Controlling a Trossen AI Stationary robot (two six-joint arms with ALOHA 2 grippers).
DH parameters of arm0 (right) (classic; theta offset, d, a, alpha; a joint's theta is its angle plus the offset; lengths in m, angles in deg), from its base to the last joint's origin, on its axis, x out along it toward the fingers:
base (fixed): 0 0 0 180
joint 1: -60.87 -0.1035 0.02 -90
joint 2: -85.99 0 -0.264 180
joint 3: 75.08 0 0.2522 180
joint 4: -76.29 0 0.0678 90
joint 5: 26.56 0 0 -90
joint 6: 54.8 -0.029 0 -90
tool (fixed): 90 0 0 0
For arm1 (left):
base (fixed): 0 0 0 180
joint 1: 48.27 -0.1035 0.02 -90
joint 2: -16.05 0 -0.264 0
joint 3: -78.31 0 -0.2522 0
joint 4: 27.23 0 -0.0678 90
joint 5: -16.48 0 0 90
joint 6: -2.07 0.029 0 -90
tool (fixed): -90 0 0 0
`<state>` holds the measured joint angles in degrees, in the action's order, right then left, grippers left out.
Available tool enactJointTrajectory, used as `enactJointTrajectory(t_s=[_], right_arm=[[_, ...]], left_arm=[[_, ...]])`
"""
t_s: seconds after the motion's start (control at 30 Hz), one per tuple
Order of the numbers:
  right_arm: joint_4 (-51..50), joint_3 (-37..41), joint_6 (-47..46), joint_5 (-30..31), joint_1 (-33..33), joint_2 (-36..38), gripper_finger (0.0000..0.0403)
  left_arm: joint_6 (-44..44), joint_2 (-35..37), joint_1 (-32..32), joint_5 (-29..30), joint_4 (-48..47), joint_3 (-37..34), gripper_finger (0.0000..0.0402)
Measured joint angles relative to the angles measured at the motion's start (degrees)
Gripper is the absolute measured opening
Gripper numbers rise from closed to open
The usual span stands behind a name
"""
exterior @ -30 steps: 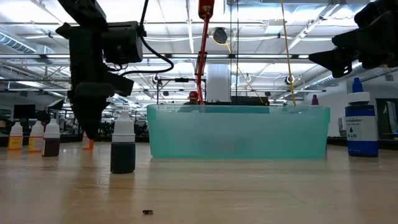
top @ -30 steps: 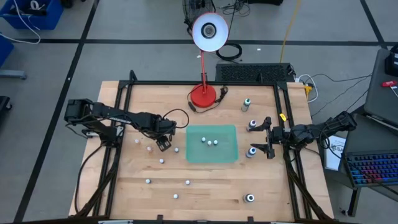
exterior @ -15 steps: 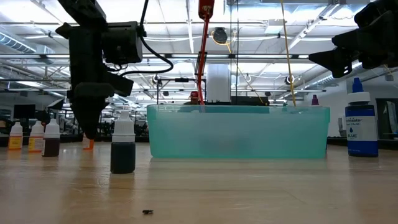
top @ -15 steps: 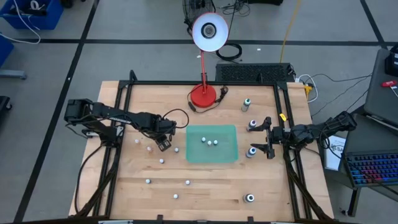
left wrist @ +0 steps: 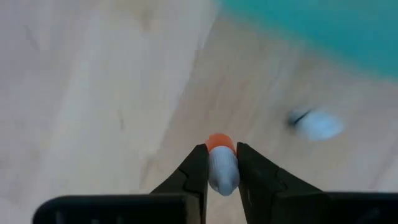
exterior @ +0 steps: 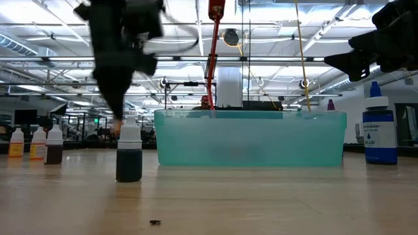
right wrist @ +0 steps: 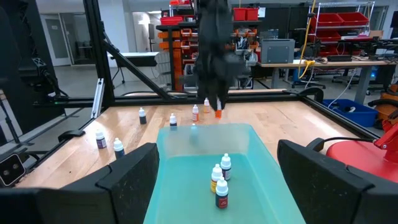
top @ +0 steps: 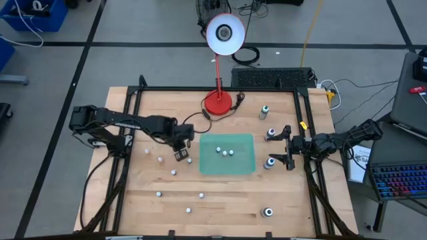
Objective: Pick & Place food coloring
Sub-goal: Put the small orange food coloring bottle into the green bin
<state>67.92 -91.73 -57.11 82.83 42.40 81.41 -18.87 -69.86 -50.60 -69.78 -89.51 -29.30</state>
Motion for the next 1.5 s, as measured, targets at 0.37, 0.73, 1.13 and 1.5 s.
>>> enactJointTrajectory(t_s=[0.37,0.73,1.13,1.5], right_arm=[[0.0,0.0,0.0,0.0,0.0,0.0,0.0313],[0.0,0.0,0.0,0.0,0.0,0.0,0.0313],[0.0,0.0,0.0,0.0,0.0,0.0,0.0313],[0.0,0.0,0.0,0.0,0.0,0.0,0.0313]], left_arm=[[19.5,-17.6,2.1,3.9,-9.9,35.9,0.006],[36.9,-37.0,1.1,3.8,-11.2,51.3,0.006],[36.9,-44.0,-2.4,-1.2,-8.9,51.5,0.006],[36.9,-44.3,-2.4,-5.4,-8.0,51.4,0.006]])
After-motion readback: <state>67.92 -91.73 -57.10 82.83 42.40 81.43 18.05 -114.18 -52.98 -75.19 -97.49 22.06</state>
